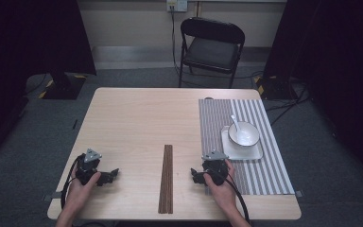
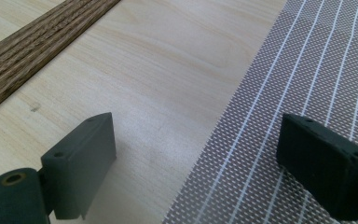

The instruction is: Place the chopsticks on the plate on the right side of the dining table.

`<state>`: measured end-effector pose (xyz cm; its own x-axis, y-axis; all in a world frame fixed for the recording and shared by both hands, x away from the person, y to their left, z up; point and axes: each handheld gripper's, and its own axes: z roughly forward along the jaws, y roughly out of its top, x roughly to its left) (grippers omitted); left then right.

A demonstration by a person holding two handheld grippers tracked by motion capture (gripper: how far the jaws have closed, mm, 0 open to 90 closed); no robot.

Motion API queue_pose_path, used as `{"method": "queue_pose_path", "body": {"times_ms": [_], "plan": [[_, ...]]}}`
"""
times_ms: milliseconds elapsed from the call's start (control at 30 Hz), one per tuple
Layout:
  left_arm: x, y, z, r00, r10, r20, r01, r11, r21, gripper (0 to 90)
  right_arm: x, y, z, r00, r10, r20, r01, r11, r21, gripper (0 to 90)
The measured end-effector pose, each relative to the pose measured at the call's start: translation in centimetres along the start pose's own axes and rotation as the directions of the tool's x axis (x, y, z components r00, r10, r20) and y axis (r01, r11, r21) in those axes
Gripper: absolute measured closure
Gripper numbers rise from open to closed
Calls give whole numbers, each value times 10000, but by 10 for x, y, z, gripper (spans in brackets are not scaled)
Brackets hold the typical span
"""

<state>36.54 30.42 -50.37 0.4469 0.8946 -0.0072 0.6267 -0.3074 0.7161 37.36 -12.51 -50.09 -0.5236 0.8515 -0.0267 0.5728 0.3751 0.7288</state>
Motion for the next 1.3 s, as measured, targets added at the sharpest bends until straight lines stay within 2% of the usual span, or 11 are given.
{"method": "queue_pose_path", "body": {"times_ms": [333,633,800,900,1067,1100,1300], "plan": [[0,0,0,10000,-14,-9,14,10000,-3,0,2,0,0,9996,231,158,-231,9997,-1,109],[0,0,0,10000,-31,-4,31,10000,-7,0,2,1,0,9996,245,170,-245,9997,18,109],[0,0,0,10000,-34,-40,34,10000,15,0,3,2,0,9985,432,344,-432,9991,21,151],[0,0,0,10000,-50,-30,50,10000,9,0,2,4,-2,9986,491,197,-491,9988,11,172],[0,0,0,10000,-38,-48,38,10000,8,0,6,10,-5,9982,593,95,-592,9982,-85,148],[0,0,0,10000,-47,-31,47,10000,12,0,10,14,-6,9991,419,25,-419,9990,-139,148],[0,0,0,10000,-19,-54,19,10000,22,0,23,19,-8,9983,194,-543,-200,9997,-108,158]]}}
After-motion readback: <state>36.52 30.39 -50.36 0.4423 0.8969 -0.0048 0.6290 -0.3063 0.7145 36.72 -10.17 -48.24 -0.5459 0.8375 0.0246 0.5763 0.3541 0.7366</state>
